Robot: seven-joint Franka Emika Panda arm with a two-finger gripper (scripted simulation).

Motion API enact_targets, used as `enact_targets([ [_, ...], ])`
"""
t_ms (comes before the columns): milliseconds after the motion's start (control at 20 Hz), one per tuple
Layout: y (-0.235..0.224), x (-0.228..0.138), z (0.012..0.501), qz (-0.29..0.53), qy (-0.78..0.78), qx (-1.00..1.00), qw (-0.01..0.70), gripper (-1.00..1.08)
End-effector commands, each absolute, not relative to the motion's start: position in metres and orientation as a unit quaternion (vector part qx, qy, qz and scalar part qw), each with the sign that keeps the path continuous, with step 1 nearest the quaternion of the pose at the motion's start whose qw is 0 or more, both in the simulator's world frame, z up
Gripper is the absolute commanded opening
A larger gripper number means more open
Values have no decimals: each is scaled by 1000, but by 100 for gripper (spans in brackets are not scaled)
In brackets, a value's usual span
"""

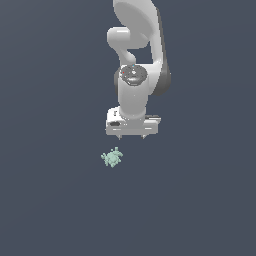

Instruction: Pick up the object and move it to a goal position.

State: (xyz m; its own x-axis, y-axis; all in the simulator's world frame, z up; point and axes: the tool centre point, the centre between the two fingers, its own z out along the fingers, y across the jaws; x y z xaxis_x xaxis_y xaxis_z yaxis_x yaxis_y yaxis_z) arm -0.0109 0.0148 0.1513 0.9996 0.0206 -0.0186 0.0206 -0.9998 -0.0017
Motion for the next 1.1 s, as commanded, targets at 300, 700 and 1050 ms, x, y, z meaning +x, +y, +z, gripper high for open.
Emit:
enact_targets([
  [300,22,-7,163,5,-20,-1000,7,100],
  [700,24,-6,166,4,-22,-1000,9,100],
  [1050,17,-2,160,4,20,-1000,10,100],
])
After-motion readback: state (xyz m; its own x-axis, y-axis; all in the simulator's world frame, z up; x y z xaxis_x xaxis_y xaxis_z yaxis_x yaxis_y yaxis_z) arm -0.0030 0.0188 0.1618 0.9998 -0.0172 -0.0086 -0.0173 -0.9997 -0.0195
